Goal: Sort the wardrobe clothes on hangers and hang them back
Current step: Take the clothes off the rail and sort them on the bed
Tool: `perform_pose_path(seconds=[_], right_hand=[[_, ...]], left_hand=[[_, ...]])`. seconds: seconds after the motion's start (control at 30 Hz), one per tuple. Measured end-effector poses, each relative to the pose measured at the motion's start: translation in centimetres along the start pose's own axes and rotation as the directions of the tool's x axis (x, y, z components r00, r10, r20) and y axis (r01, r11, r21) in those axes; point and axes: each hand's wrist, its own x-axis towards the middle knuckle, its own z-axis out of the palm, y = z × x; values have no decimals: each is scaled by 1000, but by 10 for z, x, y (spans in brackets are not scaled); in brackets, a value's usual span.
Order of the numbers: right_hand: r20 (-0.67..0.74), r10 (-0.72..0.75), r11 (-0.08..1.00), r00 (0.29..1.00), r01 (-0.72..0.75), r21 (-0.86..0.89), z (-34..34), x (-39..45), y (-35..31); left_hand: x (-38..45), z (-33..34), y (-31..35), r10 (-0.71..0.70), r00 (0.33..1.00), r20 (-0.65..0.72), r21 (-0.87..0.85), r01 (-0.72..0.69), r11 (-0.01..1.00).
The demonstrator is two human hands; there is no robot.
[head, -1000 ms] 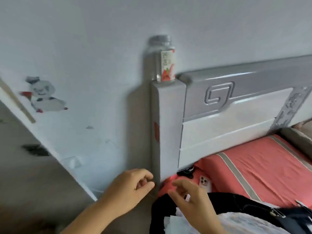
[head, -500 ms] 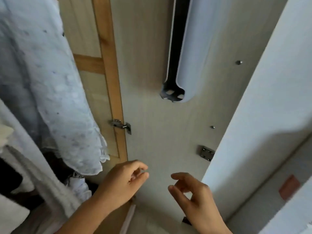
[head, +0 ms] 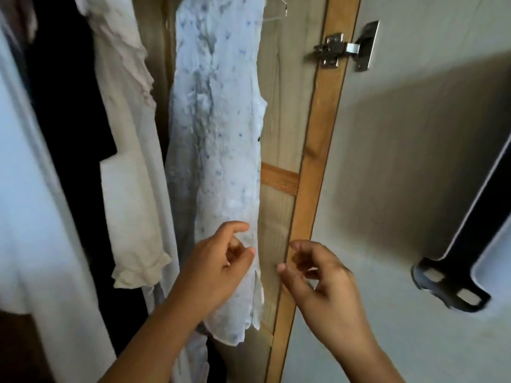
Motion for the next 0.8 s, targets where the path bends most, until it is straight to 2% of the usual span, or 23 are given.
perform_pose_path(seconds=[0.1, 0.17, 0.43, 0.63, 0.8], right_hand=[[-22, -66, 995, 998, 68, 76, -5, 42, -19], [-76, -107, 992, 991, 111, 52, -6, 58, -26], [-241, -240, 961, 940, 266, 80, -10, 148, -67], [-279, -247, 957, 928, 279, 83, 7, 195, -91], [-299, -284, 958, 911, 286, -40, 12, 255, -103]], left_hand=[[30, -12, 15, 9, 993, -121, 4, -9, 1000], [44, -13, 20, -2, 994, -106, 0, 2, 1000], [125, -48, 44, 12, 956, -294, 38, 0, 999], [176, -69, 48, 93, 934, -344, 47, -82, 995], [220, -87, 36, 159, 928, -337, 65, -146, 987]])
